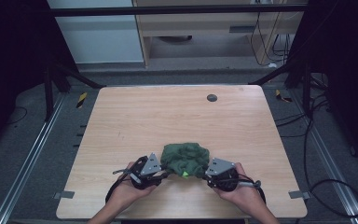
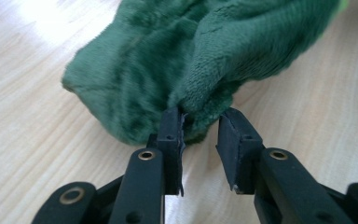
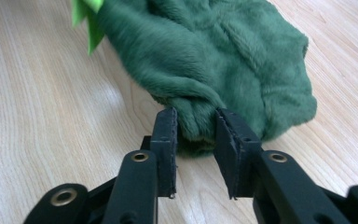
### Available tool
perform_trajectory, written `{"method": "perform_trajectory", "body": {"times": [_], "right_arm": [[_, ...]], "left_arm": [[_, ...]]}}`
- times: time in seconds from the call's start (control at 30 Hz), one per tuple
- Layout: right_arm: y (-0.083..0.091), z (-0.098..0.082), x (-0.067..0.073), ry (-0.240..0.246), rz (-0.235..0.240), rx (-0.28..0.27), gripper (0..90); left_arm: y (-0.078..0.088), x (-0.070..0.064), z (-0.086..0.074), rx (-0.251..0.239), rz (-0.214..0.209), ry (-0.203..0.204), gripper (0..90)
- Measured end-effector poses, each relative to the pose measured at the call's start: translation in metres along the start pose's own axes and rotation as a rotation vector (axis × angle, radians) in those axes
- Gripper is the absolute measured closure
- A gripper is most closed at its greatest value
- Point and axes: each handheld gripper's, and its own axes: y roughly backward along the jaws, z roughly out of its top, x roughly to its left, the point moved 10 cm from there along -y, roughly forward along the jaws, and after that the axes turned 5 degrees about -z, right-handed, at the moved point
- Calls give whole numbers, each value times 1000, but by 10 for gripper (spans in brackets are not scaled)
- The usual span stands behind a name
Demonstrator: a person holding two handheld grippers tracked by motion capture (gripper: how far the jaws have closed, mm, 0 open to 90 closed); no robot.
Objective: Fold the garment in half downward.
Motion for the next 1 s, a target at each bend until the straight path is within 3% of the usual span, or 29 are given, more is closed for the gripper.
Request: {"method": "perform_trajectory", "body": {"times": [0.3,0.47,0.53,0.67,0.83,1.0], "right_arm": [[4,-7,-5,-27,-22,5,621],[9,-9,-10,-51,-46,7,530],[10,-11,-13,-64,-58,13,485],[11,-15,-26,-110,-108,22,337],[10,-25,-54,-236,-176,50,182],[11,-34,-80,-338,-231,60,121]], "left_arm": [[5,-10,-5,0,-13,-2,688],[10,-11,-10,16,-5,-13,665],[12,-5,-14,25,16,-2,619],[16,13,-19,31,90,42,441],[23,44,-24,50,160,121,216],[33,72,-31,61,217,191,123]]}}
